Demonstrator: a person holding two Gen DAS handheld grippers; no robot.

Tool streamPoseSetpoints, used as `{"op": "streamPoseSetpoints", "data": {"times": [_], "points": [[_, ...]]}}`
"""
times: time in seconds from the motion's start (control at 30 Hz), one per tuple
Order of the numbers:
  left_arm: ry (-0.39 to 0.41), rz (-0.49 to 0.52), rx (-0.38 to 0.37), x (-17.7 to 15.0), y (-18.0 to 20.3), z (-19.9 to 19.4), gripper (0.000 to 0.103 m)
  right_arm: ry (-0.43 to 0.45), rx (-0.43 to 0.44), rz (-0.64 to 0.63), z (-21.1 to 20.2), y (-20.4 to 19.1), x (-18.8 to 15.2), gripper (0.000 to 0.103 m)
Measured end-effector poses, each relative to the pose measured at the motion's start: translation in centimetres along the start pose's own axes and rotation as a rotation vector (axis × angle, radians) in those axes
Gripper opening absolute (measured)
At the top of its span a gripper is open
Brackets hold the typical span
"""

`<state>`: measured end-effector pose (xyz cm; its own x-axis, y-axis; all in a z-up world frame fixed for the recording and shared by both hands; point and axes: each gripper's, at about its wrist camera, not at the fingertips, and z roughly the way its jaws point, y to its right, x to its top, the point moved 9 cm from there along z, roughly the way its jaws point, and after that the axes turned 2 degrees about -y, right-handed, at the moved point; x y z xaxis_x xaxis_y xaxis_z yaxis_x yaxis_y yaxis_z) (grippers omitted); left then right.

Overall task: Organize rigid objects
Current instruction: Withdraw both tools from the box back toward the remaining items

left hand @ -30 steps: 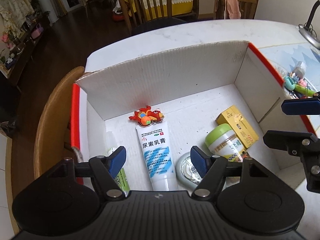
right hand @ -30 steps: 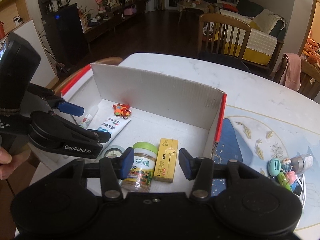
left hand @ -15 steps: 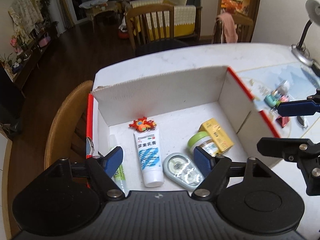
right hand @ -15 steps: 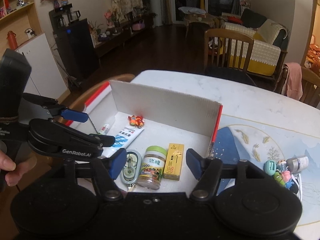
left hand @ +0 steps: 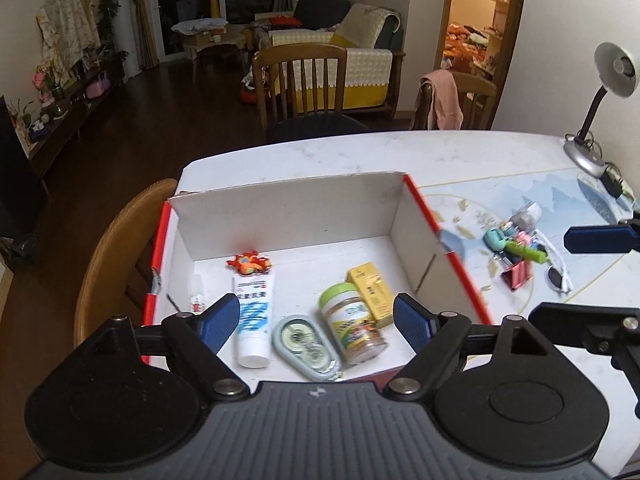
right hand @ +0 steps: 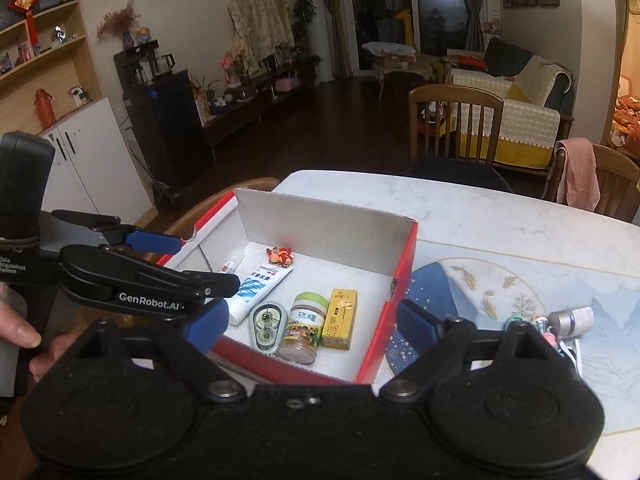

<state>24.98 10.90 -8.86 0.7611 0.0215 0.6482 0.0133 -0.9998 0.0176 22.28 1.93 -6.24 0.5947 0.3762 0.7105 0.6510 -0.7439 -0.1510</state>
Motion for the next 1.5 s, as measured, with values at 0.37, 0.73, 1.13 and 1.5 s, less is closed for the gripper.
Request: {"op": "streamPoseSetpoints", "data": {"times": [0.37,0.73,1.13,1.5], "points": [[0.012,-0.021,-0.056,-0.6,5.8,-0.6,0.086,0.024,0.021,0.044,-3.6,3.4,-2.9,0.101],[0.014,-0.004,-0.082,-0.7,12.2,0.9,0.103,0.037,-0.021,0.106,-6.7,9.5,-6.4,0.102],[-0.013,0.025,-0.150,-0.6,19.3,4.4,0.103,0.006,-0.121,0.157,-7.6,17.6,-9.8,0.102],[-0.052,0.077,-0.103,-1.7,24.0,10.0,0.103,-0.053,-0.175,0.156,-5.7,23.5,-11.3,0.098]]}}
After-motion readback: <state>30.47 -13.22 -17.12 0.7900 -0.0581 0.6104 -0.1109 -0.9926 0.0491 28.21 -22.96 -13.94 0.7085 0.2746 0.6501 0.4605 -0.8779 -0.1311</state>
